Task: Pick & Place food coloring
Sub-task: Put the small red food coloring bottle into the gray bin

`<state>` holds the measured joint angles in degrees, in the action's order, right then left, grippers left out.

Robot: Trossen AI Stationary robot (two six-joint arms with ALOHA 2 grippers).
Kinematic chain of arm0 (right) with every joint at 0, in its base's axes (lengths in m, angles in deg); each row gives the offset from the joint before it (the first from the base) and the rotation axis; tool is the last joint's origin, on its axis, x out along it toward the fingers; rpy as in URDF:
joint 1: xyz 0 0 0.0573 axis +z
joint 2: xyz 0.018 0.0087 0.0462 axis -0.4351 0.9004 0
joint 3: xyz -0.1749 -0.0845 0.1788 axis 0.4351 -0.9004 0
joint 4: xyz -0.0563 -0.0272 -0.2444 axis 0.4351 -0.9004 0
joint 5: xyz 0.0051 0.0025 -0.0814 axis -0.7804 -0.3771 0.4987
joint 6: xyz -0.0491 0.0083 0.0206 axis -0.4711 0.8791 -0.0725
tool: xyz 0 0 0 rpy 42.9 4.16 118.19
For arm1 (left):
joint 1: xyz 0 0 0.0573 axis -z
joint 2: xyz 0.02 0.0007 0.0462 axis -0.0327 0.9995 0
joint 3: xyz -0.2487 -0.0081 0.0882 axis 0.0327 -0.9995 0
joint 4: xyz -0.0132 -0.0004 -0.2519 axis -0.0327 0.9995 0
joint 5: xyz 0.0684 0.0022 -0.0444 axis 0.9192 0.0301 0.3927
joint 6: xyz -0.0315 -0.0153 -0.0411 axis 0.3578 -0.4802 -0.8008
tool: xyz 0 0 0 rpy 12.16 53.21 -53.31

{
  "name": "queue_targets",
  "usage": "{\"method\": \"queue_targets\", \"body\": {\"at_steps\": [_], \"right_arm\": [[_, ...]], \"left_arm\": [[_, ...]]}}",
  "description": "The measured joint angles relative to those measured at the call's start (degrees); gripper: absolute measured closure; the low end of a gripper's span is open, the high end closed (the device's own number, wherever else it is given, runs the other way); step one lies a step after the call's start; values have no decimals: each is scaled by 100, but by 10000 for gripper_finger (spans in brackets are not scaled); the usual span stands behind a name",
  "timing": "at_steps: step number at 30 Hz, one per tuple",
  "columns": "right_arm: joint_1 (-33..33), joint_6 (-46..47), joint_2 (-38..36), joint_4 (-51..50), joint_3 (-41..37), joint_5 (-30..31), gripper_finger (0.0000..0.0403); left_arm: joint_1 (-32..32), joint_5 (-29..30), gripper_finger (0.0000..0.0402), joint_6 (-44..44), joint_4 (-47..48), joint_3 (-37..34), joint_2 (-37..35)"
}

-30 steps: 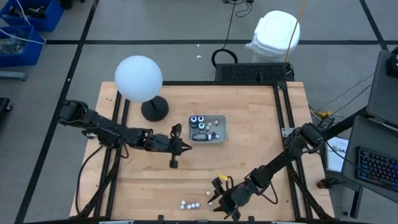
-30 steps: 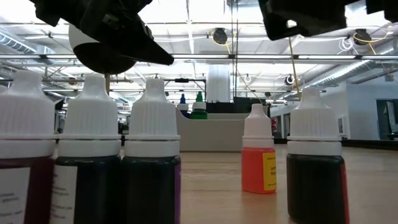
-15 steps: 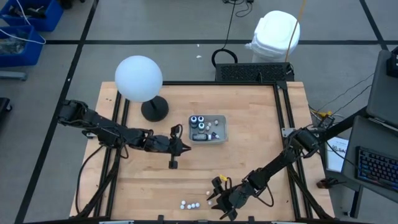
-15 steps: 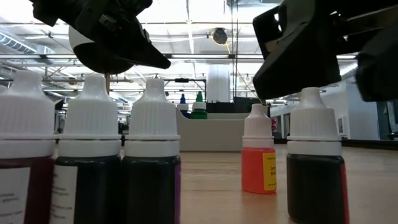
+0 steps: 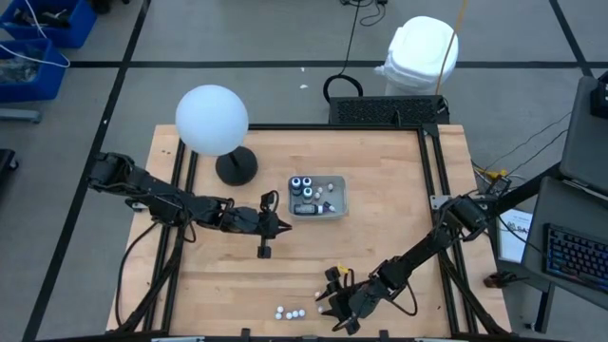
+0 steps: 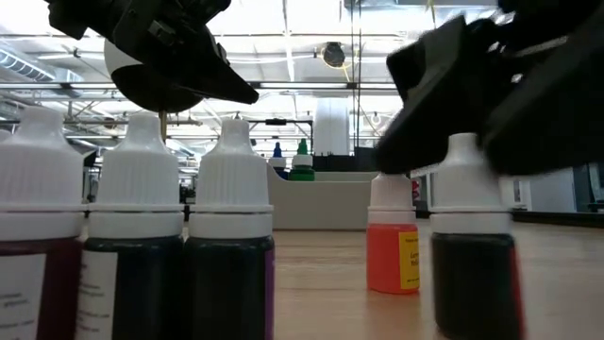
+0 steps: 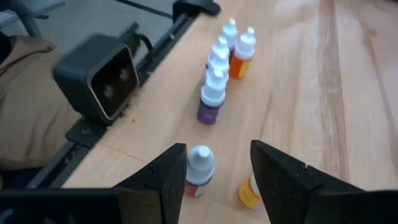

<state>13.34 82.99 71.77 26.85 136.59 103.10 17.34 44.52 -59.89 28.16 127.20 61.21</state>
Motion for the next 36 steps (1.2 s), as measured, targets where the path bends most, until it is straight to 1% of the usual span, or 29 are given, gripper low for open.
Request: {"method": "queue_targets", "body": {"at_steps": [6, 10, 17, 21, 32, 34, 36], "right_arm": [[49, 116, 174, 113, -2, -28, 236], [36, 118, 181, 136, -4, -142, 236], [38, 92, 181, 168, -4, -169, 239], [30, 86, 181, 172, -4, -258, 262], [11, 51, 181, 201, -4, -318, 354], [-1, 25, 181, 232, -4, -316, 363], [-4, -85, 151, 282, -4, -313, 363]], "left_arm": [[0, 2, 378, 0, 15, 0, 0], [0, 2, 378, 0, 50, 0, 0], [0, 2, 378, -2, 53, 0, 0], [0, 2, 378, -2, 52, 0, 0], [0, 4, 378, -4, 53, 0, 0], [0, 4, 378, -4, 53, 0, 0], [0, 4, 378, 14, 54, 0, 0]]}}
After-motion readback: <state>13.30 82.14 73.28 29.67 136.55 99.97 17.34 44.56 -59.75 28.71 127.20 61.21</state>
